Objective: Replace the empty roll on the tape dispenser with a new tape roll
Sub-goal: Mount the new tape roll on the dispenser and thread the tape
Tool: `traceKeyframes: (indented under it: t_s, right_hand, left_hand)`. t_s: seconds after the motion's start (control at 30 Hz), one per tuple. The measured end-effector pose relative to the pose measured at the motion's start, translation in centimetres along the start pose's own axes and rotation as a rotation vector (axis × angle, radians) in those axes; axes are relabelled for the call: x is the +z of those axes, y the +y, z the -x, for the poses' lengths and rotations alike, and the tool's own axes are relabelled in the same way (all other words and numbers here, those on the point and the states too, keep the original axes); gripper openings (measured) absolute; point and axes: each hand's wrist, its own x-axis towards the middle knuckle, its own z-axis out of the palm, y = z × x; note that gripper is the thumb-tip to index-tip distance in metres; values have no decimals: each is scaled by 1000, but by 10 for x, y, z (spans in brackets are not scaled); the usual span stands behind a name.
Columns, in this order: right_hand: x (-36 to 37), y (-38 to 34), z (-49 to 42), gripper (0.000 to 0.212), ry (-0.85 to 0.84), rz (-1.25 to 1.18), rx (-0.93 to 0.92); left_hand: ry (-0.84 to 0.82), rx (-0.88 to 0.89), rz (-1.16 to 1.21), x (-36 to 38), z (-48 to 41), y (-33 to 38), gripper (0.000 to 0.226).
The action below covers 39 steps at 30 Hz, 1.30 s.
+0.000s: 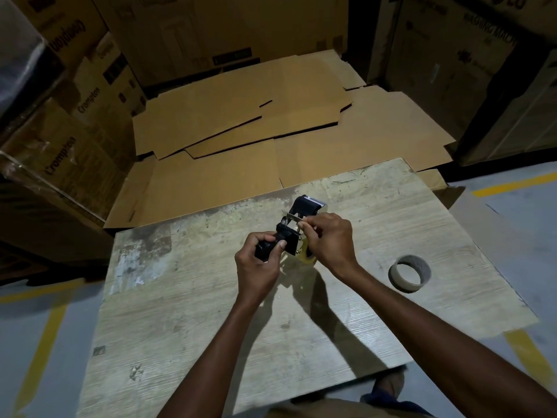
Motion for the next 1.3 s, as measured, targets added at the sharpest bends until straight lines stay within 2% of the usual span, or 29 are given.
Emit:
traceKeyframes:
  t_s: [0.1, 0.17, 0.37, 0.57, 0.7, 0.87, 1.0, 1.13, 1.3]
  right_hand:
    - [1, 9, -4, 10, -70, 112, -136]
    - [1, 13, -6, 13, -101, 111, -144]
    - [-5, 19, -10, 15, -82, -64, 72]
    - [-12, 44, 7, 19, -69, -90, 181]
    - [-6, 62, 30, 27, -201, -12, 102]
    - [3, 84, 63, 38, -331, 112, 55]
    - [6, 96, 79, 41, -382, 153, 111]
    - [7, 100, 84, 40, -370, 163, 152]
    - [6, 101, 84, 37, -361, 172, 171]
  left_hand:
    - [-2, -32, 12, -4, -1, -7, 19]
    - [5, -72, 29, -7, -1, -11, 19]
    - [86, -211, 117, -15, -4, -21, 18]
    - [189, -539, 320, -20, 7, -58, 18]
    - [198, -769, 447, -18, 19, -92, 21]
    - [181, -939, 493, -14, 37, -117, 18]
    - [175, -956, 459, -15, 45, -125, 26]
    - [57, -806, 229, -16, 44, -148, 46]
    - [-88, -529, -18, -25, 35, -118, 29]
